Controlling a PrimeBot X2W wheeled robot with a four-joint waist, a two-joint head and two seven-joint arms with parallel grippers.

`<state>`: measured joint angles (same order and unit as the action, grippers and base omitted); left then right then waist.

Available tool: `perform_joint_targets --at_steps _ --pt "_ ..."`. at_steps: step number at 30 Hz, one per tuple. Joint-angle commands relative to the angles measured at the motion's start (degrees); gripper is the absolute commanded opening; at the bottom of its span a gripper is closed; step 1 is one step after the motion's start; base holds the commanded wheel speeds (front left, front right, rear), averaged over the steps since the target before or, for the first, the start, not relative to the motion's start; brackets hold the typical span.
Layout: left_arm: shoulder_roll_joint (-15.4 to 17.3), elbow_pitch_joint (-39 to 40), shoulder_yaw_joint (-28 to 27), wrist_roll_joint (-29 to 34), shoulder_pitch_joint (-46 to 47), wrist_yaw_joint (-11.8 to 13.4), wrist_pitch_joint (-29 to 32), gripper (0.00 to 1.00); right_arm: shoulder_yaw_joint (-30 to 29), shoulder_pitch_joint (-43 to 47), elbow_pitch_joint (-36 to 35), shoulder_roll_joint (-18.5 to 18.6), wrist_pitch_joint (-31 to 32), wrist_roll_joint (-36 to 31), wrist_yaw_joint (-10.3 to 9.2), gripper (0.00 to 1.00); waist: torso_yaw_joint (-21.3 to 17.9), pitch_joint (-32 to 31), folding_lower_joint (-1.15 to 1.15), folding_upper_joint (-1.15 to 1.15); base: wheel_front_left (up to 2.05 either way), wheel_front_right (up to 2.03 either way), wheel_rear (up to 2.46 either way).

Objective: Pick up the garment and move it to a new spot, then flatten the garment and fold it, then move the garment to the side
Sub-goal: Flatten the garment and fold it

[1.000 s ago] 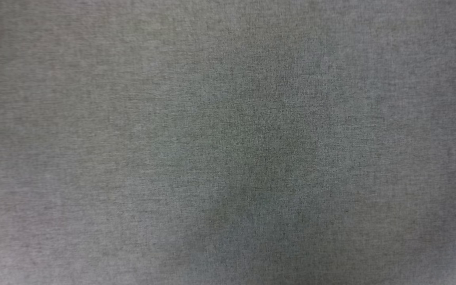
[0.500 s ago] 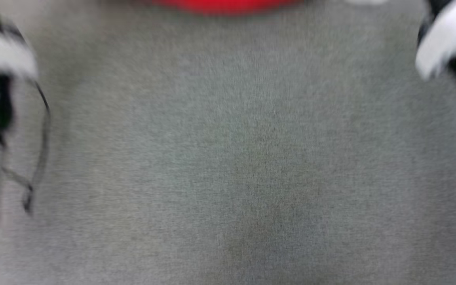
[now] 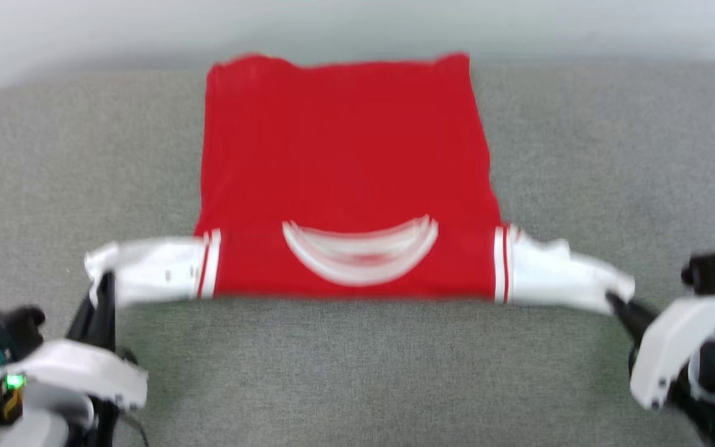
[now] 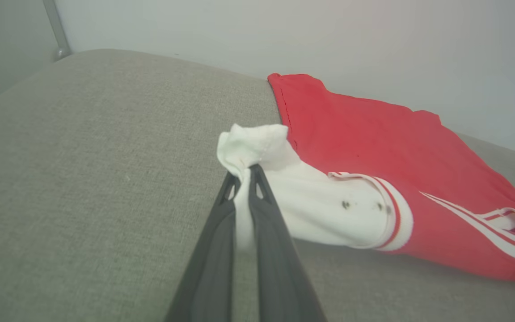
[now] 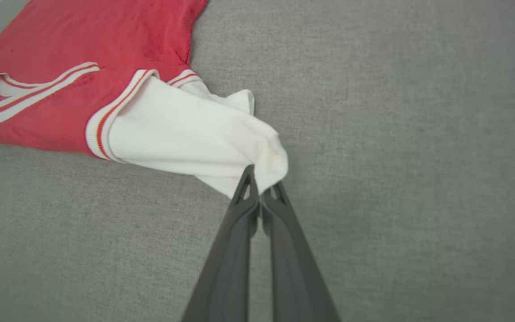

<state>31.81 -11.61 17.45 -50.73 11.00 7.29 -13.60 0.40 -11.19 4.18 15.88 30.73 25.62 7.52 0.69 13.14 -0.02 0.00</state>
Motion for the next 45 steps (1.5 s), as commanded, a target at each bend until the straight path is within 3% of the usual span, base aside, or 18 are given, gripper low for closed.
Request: perform_joint_targets --at_steps 1,4,13,14,15,16,25,33,39,45 --pt "0.3 0.9 -0.2 -0.4 -2.2 1.1 0.4 0.0 -1.0 2.8 -1.0 -0.9 1.1 -0.4 -0.06 0.0 0.0 -2.8 0.02 0.0 0.0 0.0 0.0" --pt "0.7 3.6 0.2 -0.8 -8.5 3.6 1.5 0.0 -3.7 10.4 -3.8 -3.4 5.3 -1.1 -0.06 0.0 -0.1 -4.9 0.02 0.0 0.0 0.0 0.0" --pt "1.0 8.9 1.1 -1.9 -20.3 8.4 3.2 0.0 -8.5 27.6 -8.7 -10.4 15.7 -4.0 -0.06 0.0 -0.6 -8.5 0.02 0.0 0.0 0.0 0.0" --pt "1.0 9.2 1.2 -2.0 -20.9 8.7 3.4 0.0 -8.8 28.5 -9.0 -10.8 16.1 -4.1 -0.06 0.07 -0.6 -8.6 0.02 0.0 0.0 0.0 0.0" --pt "0.9 9.7 1.3 -2.0 -21.4 9.0 3.5 0.0 -8.9 29.3 -9.2 -11.0 16.3 -4.9 -0.06 0.37 -0.6 -8.8 0.02 0.0 0.0 0.0 0.0" --pt "0.9 10.1 1.4 -2.1 -21.7 9.2 3.7 0.0 -8.6 29.9 -9.4 -11.2 16.5 -5.0 -0.06 1.0 -0.6 -8.8 0.02 0.0 0.0 0.0 0.0" --pt "1.1 14.2 2.6 0.0 -21.0 11.2 4.1 0.0 -10.8 20.7 -12.2 -10.4 9.4 -5.7 -0.06 1.0 0.6 -8.1 0.02 0.0 0.0 0.0 0.0" --pt "0.3 18.4 4.2 1.9 -16.9 11.0 4.1 0.0 -14.2 -0.9 -0.7 -9.9 2.5 -6.2 -0.05 1.0 4.3 -3.0 0.02 0.0 0.0 0.0 0.0" --pt "-1.3 18.8 6.2 3.8 -10.6 8.6 3.6 0.0 -15.2 -18.5 12.0 -8.1 7.8 -8.2 -0.05 1.0 9.2 3.7 0.02 0.0 0.0 0.0 0.0" --pt "-4.0 17.4 8.1 4.9 -5.4 6.2 2.2 0.0 -15.7 -32.2 21.8 -7.0 17.2 -15.0 -0.05 1.0 12.8 8.5 0.02 0.0 0.0 0.0 0.0"
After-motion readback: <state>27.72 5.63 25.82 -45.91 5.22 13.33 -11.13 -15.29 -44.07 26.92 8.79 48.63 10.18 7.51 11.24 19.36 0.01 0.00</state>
